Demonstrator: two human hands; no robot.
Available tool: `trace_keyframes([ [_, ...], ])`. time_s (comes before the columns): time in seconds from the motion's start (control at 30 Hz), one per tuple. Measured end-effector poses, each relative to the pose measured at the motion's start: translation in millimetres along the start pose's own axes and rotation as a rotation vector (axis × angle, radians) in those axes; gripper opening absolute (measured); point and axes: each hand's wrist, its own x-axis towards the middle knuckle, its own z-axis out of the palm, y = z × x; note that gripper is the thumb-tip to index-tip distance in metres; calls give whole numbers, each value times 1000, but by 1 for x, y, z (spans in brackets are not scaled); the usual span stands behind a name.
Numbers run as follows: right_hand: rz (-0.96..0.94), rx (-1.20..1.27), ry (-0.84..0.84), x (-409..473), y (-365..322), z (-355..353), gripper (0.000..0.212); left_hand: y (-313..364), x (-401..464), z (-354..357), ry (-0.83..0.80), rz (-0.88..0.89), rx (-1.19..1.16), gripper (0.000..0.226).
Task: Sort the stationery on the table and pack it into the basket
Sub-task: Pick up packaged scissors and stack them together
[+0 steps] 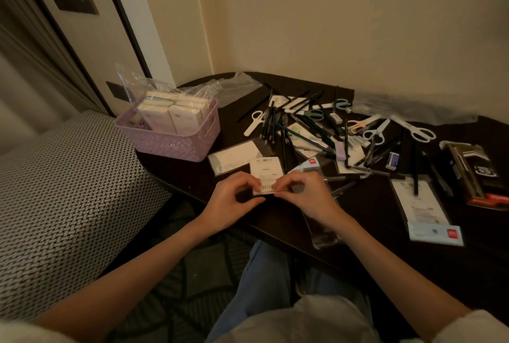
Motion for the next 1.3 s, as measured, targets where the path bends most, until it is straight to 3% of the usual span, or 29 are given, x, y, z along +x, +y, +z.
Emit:
trace_keyframes([
  [0.17, 5, -159, -43, -6, 6, 3, 12, -6, -5, 6, -41, -67, 139, 5],
  [0.43, 116, -231, -7, 3, 8, 7, 14, -6, -2, 17, 21, -125, 257, 6],
  [0.57, 130, -366, 29, 6, 7, 12, 13, -6, 0, 20, 20, -159, 327, 10],
  [0.8, 302, -417, 41, 14, 5, 13, 34, -9, 0, 25, 111, -366, 362, 39],
  [1.0, 375, -287, -78, 24, -2, 12, 27, -5, 5, 24, 92, -424, 297, 32],
  [1.1, 454, -58, -93, 24, -14, 9, 23, -5, 5, 23, 94, -410, 292, 30],
  [1.17, 537, 163, -93, 22, -21, 7, 29, -5, 2, 24, 114, -345, 318, 25],
  [1.3, 631, 456, -70, 21, -27, 6, 40, -3, -5, 17, 133, -55, 492, 15],
])
